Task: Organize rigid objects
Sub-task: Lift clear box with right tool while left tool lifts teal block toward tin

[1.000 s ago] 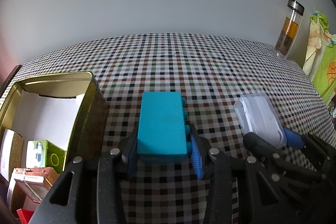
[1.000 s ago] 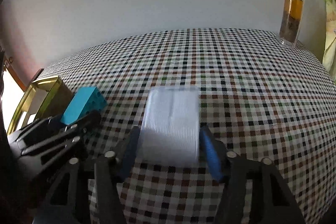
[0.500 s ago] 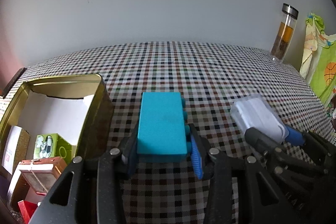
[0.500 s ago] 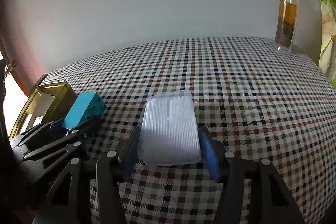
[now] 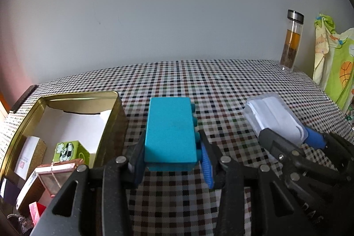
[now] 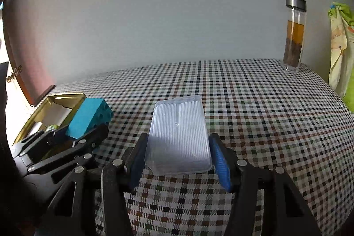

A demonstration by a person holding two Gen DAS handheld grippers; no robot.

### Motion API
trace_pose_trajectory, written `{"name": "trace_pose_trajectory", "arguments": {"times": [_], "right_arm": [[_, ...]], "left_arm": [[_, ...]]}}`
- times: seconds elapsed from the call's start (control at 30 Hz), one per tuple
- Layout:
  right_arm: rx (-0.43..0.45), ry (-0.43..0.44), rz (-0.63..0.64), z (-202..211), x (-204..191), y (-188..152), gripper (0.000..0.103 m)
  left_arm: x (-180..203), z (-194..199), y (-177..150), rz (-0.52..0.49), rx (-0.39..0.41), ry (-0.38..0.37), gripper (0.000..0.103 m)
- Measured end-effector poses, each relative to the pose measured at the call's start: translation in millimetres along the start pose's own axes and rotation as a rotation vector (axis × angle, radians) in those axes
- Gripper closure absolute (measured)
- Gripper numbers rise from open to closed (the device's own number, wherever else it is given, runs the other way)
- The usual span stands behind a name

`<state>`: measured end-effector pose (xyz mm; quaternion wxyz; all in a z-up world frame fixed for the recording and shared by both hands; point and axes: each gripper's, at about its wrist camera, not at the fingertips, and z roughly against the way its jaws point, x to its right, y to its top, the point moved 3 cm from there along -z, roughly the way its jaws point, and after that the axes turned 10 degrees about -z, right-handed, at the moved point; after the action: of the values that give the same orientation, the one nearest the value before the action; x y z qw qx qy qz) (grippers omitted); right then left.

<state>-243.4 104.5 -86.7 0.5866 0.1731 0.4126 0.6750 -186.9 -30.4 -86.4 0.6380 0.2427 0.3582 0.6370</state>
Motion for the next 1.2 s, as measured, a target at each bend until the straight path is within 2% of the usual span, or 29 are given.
{"name": "trace_pose_trajectory", "arguments": {"times": [0.27, 0.57, 0.87, 1.2], "right_arm": [[0.012, 0.023, -0.016, 11, 2, -2, 0.045], [0.037, 0.027, -0.011, 19, -3, -7, 0.045], [0.06, 0.044, -0.013, 30, -7, -13, 0.045], [0.093, 0.066, -0.003, 44, -14, -19, 0.045]], "left_arm": [[2, 13, -5, 0.003, 0.032, 0.005, 0.061], [0, 35, -11, 0.013, 0.103, 0.015, 0.061], [-8, 45, -16, 0.049, 0.126, 0.007, 0.061], [-12, 66, -25, 0.06, 0.186, 0.034, 0.061]]}}
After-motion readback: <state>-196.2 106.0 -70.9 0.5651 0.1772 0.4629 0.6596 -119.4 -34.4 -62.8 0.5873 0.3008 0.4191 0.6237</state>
